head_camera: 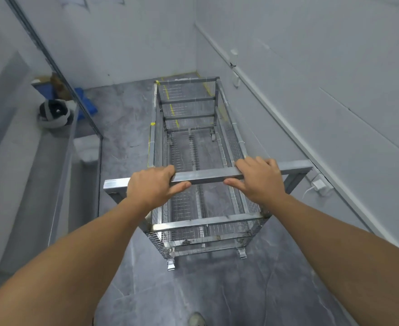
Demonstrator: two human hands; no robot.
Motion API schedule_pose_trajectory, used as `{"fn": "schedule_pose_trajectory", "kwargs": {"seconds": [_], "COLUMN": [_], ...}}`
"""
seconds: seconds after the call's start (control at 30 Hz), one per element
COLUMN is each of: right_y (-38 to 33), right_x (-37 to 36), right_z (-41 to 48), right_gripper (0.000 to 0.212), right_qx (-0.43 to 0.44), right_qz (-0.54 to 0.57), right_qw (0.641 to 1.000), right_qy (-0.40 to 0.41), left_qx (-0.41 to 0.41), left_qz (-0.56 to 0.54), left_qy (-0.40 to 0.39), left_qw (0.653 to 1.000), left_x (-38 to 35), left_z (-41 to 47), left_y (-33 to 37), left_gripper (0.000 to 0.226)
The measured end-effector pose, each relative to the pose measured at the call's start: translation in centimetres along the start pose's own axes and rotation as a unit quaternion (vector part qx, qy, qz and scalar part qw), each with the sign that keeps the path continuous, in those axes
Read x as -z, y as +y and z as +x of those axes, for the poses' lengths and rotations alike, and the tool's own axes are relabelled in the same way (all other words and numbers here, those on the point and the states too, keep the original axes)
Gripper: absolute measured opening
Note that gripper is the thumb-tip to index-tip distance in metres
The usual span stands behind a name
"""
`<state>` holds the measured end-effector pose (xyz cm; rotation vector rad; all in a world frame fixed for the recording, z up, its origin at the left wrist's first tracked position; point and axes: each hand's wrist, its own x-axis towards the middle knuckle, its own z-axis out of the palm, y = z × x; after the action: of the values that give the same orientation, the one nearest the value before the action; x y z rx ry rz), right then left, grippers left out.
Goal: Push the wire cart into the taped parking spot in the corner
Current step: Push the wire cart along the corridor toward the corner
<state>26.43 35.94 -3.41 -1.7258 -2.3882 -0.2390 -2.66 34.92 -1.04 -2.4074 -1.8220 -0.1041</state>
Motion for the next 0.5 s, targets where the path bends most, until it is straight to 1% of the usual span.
{"fn": "schedule_pose_trajectory", "kwargs": {"seconds": [0.4, 0.5], "right_y": [1.9, 2.5], "right_x": [-3.3, -3.9], "right_z": [12.4, 15.7], "right_gripper": [0.056, 0.055], "right_qx": [-0.004, -0.001], "right_qz": [0.003, 0.008], "right_qw": [1.000, 1.000], "right_qy": [0.006, 0.002], "left_qx": [0.011, 0.014], "left_qz": [0.005, -0.002], "left_qy": [-0.014, -0.019], "left_qw": [1.000, 1.000], "left_x": [-1.4, -1.8], "left_z": [11.7, 14.7], "left_y": [-5.4, -6.5], "left_gripper": [0.064, 0.060]}}
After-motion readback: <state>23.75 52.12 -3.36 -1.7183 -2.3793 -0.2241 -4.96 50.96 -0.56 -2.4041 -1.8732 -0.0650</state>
